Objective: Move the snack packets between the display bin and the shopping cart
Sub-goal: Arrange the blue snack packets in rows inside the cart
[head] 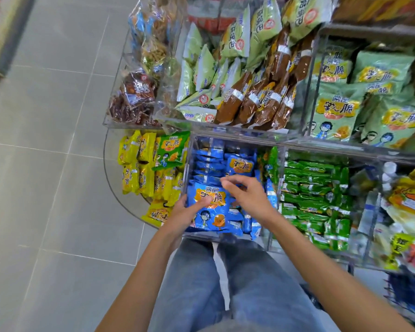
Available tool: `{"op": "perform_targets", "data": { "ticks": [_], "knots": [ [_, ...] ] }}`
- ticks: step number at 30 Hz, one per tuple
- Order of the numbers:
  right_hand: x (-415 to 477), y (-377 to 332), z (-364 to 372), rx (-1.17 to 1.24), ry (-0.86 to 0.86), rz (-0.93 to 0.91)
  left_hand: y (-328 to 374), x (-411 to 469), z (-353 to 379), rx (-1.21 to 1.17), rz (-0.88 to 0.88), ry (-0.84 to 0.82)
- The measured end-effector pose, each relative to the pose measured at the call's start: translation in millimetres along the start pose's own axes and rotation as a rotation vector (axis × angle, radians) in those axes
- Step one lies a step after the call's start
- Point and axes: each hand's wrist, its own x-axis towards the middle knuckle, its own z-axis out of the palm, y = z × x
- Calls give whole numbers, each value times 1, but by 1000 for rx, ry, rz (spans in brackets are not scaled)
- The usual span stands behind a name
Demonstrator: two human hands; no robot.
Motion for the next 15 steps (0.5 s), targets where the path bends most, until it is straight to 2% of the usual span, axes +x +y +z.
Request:
{"op": "perform_targets", "data": {
  "ticks": [1,3,5,6,8,12,15],
  "knots": [
    [11,4,-1,-90,59,0,-3,3,-5,-39,-14,14],
    [42,15,-5,-479,129,-3,-8,8,-14,-89,-36,43],
    [72,25,-6,-897,85,56,-14,14,-24,-93,-54,64],
    [85,30,-6,-1020,61,108,-16,15,-27,-91,-59,70],
    [104,39,-4,-1159,60,166,-19,19,-33,-76,-73,87],
    [109,44,7,-1385,161,37,-18,23,-44,-47,-48,167],
    [86,41,17,-1217,192,-60,-16,24,-49,-51,26,213]
  ]
}}
